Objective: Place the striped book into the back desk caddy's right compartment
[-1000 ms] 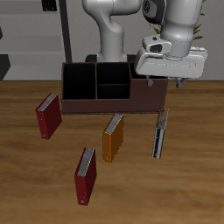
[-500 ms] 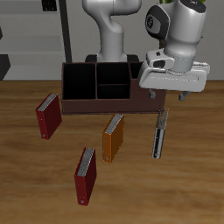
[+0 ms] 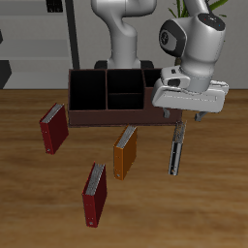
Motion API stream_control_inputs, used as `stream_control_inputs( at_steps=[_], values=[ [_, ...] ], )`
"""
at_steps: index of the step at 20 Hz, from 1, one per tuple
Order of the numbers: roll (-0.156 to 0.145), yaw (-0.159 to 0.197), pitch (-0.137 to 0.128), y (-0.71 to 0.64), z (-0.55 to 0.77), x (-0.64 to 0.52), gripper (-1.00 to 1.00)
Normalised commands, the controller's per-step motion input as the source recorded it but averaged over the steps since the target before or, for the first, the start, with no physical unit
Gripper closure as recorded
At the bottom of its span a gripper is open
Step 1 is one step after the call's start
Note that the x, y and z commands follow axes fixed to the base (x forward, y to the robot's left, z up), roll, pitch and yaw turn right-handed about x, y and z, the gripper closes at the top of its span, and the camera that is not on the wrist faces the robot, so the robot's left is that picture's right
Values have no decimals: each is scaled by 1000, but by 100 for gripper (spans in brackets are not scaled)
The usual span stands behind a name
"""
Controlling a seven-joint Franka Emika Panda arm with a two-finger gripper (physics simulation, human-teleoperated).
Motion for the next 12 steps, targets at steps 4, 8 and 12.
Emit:
stream_control_inputs(
  at_steps=[4,8,12],
  values=[
    [-1,-18,49,-34,-398,91,-100],
    [-5,-11,29,65,-282,50,-100],
    [25,-22,38,9,-282,57,-100]
  ],
)
